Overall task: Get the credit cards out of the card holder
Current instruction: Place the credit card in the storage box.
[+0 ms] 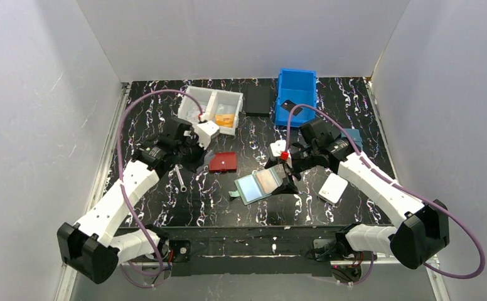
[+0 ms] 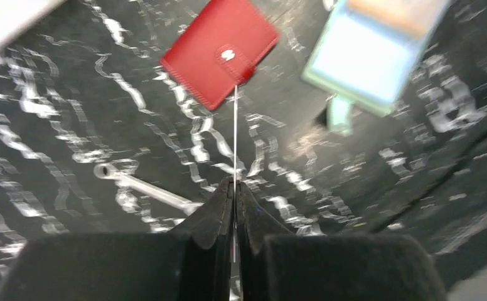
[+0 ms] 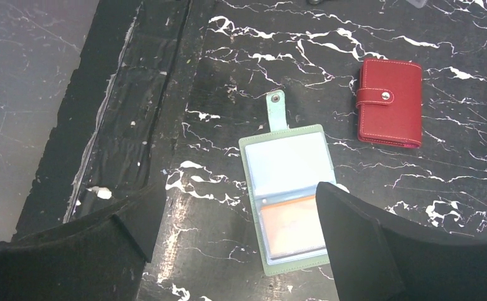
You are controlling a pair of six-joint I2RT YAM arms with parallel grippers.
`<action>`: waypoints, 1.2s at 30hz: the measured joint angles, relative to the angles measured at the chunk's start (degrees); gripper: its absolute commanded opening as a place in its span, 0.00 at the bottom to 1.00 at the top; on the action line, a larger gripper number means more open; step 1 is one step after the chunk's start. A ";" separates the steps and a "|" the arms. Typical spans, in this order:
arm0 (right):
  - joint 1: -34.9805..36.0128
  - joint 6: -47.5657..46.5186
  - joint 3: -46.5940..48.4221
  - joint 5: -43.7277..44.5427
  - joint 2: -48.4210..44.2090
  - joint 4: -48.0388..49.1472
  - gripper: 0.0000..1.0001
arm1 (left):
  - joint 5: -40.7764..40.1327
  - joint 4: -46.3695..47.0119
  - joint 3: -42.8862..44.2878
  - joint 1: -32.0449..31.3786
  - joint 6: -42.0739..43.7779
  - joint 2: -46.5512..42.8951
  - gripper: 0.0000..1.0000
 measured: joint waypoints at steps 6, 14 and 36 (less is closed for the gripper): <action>-0.04 1.65 -0.69 -0.01 0.08 1.59 0.98 | -3.56 -4.47 5.53 1.83 29.54 4.62 0.00; -0.68 2.83 -0.99 0.16 0.46 3.13 0.98 | -4.12 -2.80 13.84 6.75 49.41 18.07 0.00; -11.03 -2.13 0.19 0.55 13.03 -3.00 0.98 | -1.04 -2.16 42.98 14.99 68.42 48.17 0.00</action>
